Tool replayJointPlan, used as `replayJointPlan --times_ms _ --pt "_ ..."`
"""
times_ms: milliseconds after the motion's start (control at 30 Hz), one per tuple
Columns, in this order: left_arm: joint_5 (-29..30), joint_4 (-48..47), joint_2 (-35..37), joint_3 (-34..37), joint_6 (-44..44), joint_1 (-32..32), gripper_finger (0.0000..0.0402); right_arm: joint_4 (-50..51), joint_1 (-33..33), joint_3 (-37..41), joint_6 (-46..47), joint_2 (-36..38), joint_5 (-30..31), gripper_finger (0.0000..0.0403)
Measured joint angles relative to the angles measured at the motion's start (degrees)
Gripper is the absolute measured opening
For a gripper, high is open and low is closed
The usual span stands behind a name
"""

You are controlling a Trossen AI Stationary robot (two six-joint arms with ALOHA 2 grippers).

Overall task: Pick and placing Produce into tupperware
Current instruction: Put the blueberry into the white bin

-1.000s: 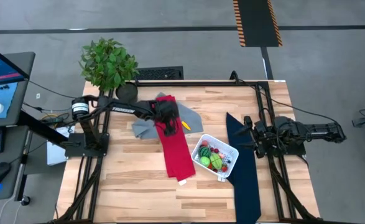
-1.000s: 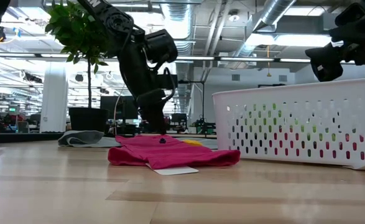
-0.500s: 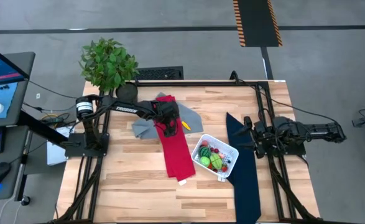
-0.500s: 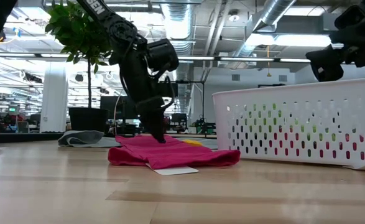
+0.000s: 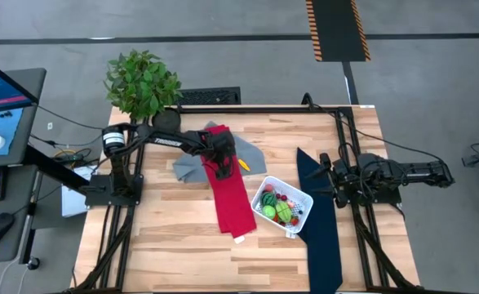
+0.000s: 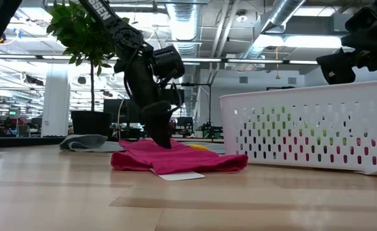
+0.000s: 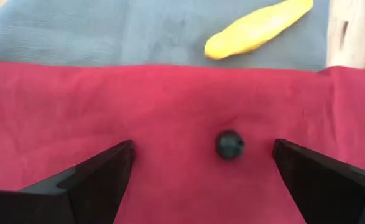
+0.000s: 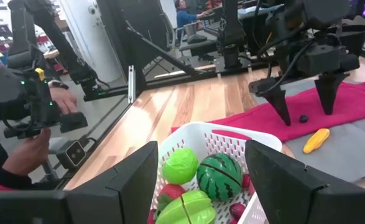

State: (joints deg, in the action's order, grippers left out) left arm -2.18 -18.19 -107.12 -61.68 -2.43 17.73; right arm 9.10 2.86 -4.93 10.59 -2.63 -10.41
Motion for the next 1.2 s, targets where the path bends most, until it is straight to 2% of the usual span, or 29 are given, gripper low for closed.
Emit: replayJointPlan --times_ms 233,333,800,1200 --pt "-0.5 0.1 0.1 0.0 1.3 0.3 0.0378 0.7 0.0 0.0 0.0 0.0 0.0 0.0265" --pt "-0.5 0.2 0.1 0.0 1.5 0.3 0.0365 0.7 0.0 0.0 0.0 0.0 0.0 0.0265" --pt "-2.0 1.0 0.1 0.0 5.2 0.2 0.0208 0.8 0.0 0.0 0.0 0.0 0.0 0.0265" --pt "-2.0 0.9 0.1 0.0 6.7 -0.3 0.0113 0.8 0.0 0.0 0.0 0.0 0.0 0.0265"
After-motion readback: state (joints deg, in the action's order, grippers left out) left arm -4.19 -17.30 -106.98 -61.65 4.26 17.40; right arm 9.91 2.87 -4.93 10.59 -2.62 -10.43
